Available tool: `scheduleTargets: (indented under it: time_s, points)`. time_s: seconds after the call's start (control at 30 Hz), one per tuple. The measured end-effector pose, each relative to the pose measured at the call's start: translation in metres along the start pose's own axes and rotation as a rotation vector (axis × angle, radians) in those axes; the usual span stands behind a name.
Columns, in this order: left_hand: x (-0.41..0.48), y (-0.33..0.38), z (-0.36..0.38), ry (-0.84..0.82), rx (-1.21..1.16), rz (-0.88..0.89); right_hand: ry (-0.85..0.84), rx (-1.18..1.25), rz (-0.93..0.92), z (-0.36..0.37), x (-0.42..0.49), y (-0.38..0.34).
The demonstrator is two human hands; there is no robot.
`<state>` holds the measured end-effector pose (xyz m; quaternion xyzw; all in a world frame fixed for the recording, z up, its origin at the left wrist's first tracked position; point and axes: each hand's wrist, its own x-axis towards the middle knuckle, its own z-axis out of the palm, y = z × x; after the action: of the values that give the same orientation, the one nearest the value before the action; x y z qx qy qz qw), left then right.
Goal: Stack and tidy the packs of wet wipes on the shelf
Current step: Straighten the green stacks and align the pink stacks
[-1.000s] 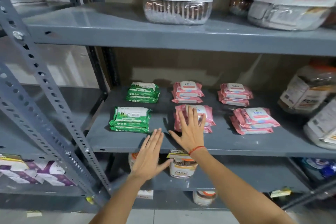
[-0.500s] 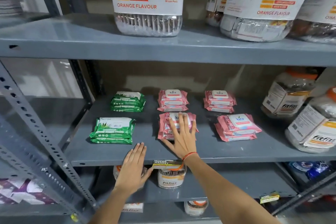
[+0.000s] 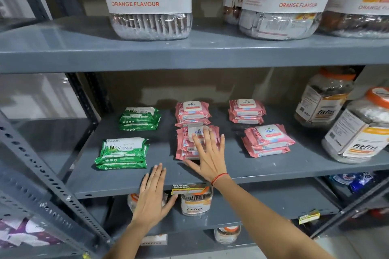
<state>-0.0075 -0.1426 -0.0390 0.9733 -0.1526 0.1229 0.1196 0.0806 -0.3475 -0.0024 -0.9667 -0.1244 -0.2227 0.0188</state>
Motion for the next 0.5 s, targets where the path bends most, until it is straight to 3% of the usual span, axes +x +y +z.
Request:
scheduleTargets:
  time_s: [0.2,0.33,0.5]
  points:
    - [0.028,0.074,0.018,0.044,-0.120,0.164,0.098,0.057,0.180,-0.018,-0.020,0.078]
    - [0.054,0.129,0.033,0.014,-0.155,0.302,0.006,0.054,0.237,-0.027,-0.033,0.132]
    - [0.086,0.159,0.043,-0.027,-0.075,0.303,-0.097,-0.003,0.234,-0.030,-0.038,0.170]
